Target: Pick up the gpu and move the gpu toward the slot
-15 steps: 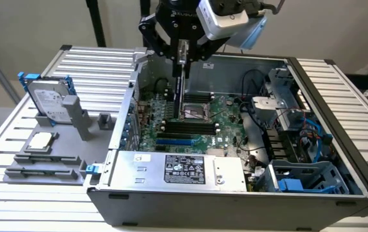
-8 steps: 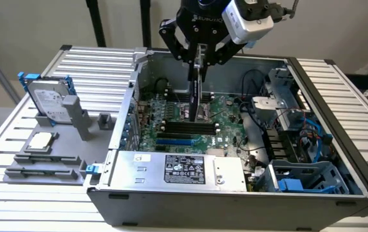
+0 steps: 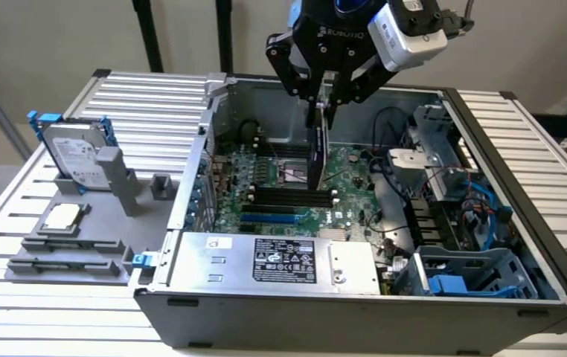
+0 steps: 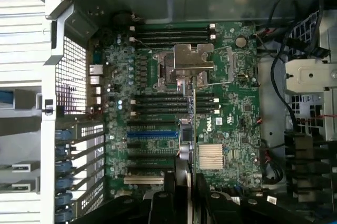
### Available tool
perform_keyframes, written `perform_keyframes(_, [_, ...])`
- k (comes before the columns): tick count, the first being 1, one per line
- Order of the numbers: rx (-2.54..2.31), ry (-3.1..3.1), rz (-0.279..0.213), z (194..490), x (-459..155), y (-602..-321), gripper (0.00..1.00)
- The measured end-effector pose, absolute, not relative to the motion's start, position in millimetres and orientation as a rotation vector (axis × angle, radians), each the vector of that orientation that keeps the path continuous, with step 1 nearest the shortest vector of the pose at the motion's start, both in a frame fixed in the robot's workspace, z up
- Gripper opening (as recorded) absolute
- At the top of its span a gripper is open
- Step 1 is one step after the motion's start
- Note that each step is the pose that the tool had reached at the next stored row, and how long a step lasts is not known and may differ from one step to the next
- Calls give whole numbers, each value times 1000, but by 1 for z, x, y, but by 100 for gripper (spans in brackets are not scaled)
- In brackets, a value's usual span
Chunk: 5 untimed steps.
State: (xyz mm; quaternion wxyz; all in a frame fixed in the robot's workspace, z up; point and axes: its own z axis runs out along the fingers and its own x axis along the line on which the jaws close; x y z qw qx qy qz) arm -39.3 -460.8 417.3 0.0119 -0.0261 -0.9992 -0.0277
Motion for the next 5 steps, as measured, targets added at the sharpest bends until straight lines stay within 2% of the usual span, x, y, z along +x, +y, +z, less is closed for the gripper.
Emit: perform_keyframes(5, [-82,-3116,-87,417,-39,-461,26])
